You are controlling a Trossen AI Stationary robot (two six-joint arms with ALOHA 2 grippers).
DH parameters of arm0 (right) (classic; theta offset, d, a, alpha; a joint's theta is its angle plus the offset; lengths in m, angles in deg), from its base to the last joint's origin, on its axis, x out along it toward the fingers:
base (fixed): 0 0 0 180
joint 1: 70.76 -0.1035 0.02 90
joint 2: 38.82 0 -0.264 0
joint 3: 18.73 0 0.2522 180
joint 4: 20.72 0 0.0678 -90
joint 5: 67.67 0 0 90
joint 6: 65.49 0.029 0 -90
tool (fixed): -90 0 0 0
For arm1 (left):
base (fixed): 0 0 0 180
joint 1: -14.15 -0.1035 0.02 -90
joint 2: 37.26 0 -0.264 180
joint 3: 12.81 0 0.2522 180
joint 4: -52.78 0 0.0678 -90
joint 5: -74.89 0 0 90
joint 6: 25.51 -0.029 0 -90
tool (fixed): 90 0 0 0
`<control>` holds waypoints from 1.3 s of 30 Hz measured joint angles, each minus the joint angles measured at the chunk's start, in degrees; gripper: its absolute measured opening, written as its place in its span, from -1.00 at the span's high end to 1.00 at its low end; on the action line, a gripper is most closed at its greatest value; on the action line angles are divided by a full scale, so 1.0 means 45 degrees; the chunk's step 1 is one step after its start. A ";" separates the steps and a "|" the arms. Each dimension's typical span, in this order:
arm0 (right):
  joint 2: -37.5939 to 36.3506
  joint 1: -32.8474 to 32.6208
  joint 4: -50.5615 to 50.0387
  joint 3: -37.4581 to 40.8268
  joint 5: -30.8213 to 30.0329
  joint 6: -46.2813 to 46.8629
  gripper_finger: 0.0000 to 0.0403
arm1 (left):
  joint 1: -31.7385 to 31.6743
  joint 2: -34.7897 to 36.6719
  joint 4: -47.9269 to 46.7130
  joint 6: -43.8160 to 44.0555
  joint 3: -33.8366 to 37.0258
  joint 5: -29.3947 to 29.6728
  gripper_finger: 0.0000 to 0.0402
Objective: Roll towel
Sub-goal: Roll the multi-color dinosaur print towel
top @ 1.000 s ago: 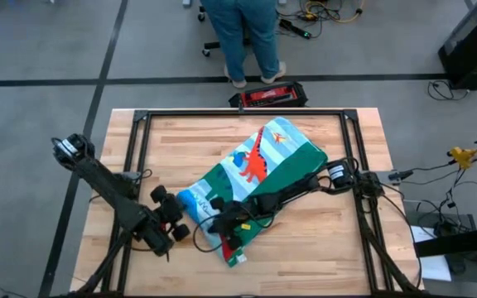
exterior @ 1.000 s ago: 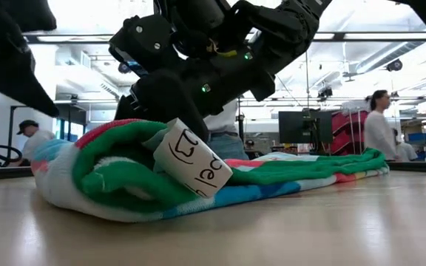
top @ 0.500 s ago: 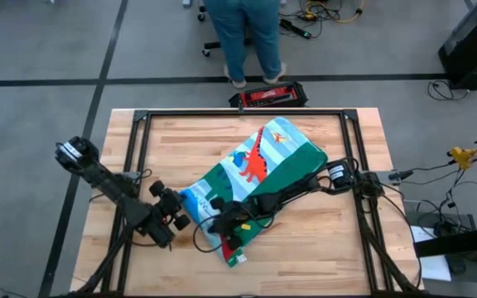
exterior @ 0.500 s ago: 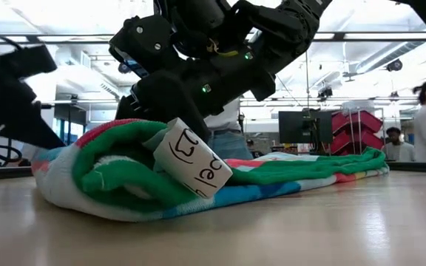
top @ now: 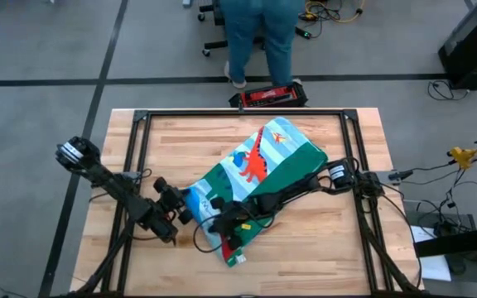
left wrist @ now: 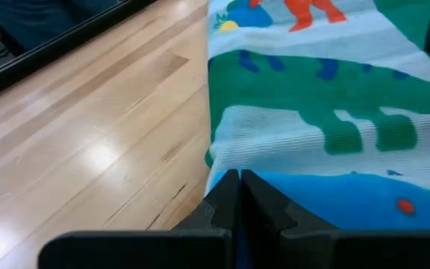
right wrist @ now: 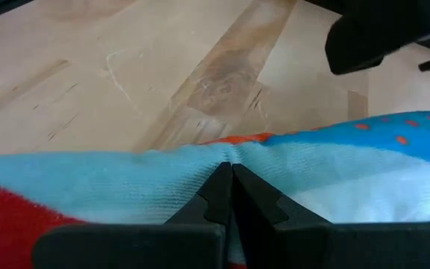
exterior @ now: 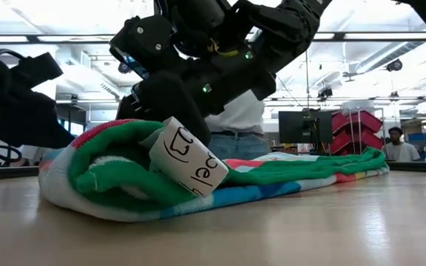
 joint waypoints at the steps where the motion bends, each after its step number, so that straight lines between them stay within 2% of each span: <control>1: -0.0081 -0.0014 -0.0074 0.0009 -0.0005 -0.0069 1.00 | -0.0006 -0.0097 0.0200 0.0001 0.0053 0.0005 1.00; 6: -0.0540 -0.0223 -0.0376 0.0068 0.0101 -0.0203 1.00 | -0.0006 -0.0622 0.0875 0.0059 0.0261 0.0035 1.00; 9: -0.0657 -0.0557 -0.0196 0.0300 0.0689 -0.0309 1.00 | -0.0006 -0.0841 0.1029 0.0107 0.0261 0.0039 1.00; 11: -0.0879 -0.0866 0.0306 0.0530 0.1340 -0.0302 1.00 | -0.0002 -0.0939 0.1016 0.0107 0.0249 0.0039 1.00; 14: -0.1053 -0.1327 0.1479 0.0898 0.1600 -0.0122 1.00 | -0.0006 -0.0970 0.1007 0.0107 0.0249 0.0034 1.00; 29: 0.0302 -0.1774 0.2897 0.1242 0.0997 0.1630 1.00 | -0.0025 -0.0966 0.1194 0.0127 0.0263 0.0095 1.00; 34: -0.0710 -0.1888 0.2105 0.1385 0.0792 0.0994 1.00 | -0.0030 -0.0974 0.1333 0.0141 0.0273 0.0150 1.00; 39: -0.1517 -0.1363 0.3019 0.1710 0.1410 0.0013 1.00 | -0.0030 -0.0974 0.1360 0.0137 0.0278 0.0180 1.00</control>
